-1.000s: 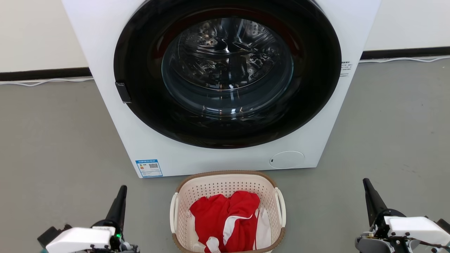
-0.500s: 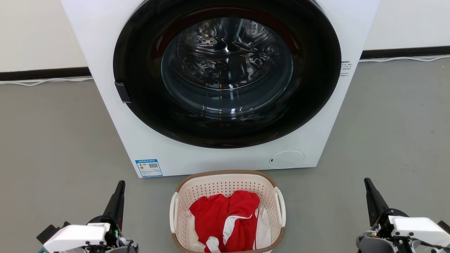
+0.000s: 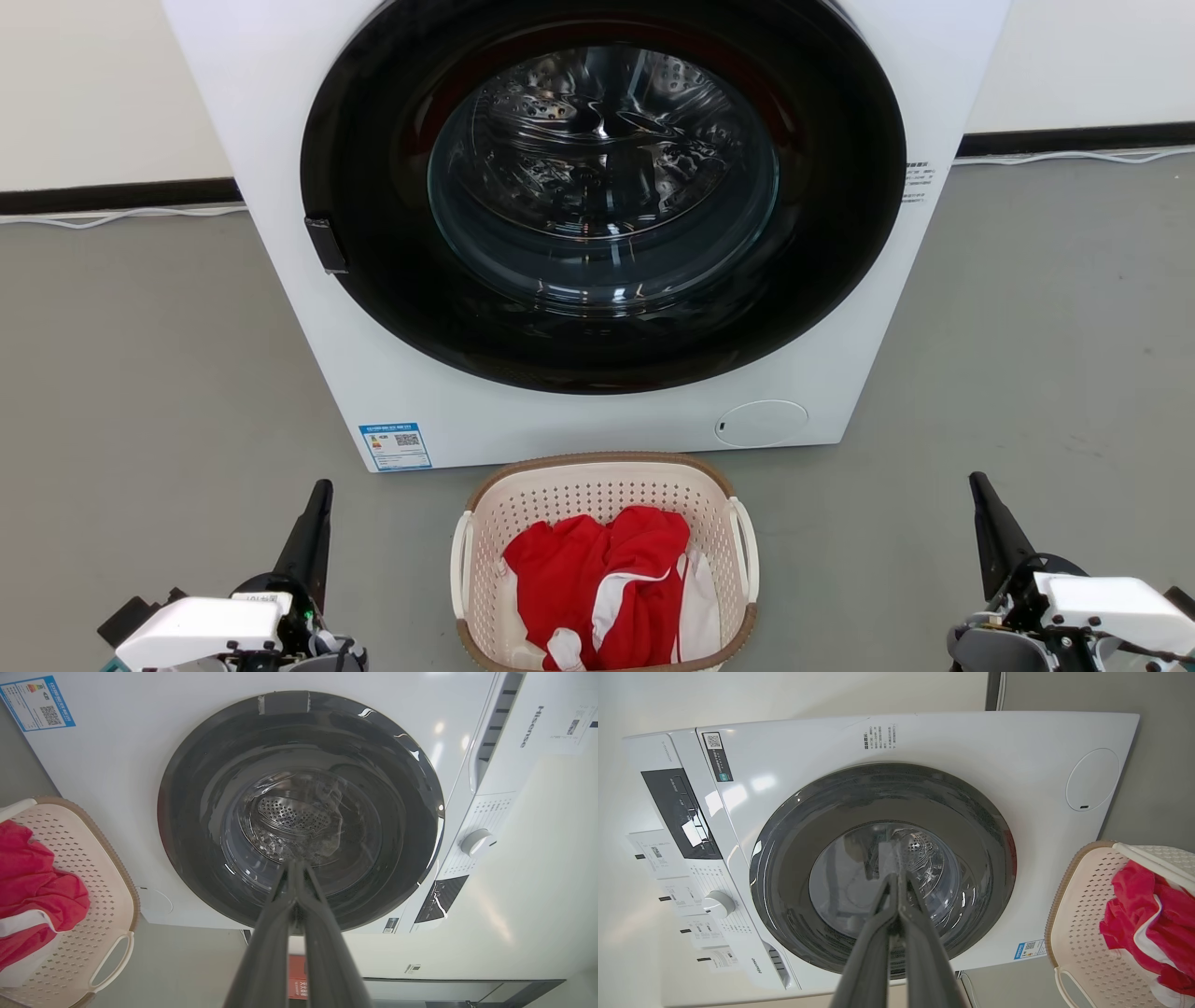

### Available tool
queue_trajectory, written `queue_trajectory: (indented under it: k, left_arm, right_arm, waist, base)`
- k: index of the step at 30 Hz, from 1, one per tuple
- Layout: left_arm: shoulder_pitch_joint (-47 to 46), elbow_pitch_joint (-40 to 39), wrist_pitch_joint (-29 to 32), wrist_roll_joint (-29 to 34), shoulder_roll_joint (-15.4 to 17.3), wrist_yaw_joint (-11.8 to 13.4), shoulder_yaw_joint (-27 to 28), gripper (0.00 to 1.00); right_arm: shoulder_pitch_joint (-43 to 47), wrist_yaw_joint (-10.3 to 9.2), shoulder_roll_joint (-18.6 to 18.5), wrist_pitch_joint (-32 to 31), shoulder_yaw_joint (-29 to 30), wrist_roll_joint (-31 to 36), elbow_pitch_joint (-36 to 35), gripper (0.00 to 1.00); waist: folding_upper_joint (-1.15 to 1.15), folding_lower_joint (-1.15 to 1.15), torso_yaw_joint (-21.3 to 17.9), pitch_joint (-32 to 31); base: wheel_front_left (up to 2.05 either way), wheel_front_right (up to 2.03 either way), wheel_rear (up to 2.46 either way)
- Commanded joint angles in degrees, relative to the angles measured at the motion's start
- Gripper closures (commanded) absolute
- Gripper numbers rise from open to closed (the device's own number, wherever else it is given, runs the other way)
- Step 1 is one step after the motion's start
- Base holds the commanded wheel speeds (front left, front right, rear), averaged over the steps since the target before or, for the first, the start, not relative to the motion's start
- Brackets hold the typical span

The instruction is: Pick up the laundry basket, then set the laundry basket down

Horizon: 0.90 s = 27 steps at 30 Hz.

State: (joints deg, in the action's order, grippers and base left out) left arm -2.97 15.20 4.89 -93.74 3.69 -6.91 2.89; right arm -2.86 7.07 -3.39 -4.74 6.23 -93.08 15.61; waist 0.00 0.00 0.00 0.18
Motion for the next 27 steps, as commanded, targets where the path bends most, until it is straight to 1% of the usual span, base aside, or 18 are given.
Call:
queue_trajectory:
  k: [1, 27]
  left_arm:
    - [-3.1, -1.2, 0.2, 0.1, 0.5, -0.6, 1.9, 1.0]
    - [-3.1, -1.2, 0.6, 0.5, 0.1, -0.6, 2.4, 1.0]
  right_arm:
    - [-3.2, 0.42, -0.4, -0.7, -1.0, -0.2, -1.7, 1.0]
    - [-3.2, 0.42, -0.2, -1.0, -0.6, 0.2, -1.6, 1.0]
  waist:
    - [0.0, 0.0, 0.0, 0.0]
    - [0.0, 0.0, 0.0, 0.0]
  base:
    - [0.0, 0.0, 0.0]
    - [0.0, 0.0, 0.0]
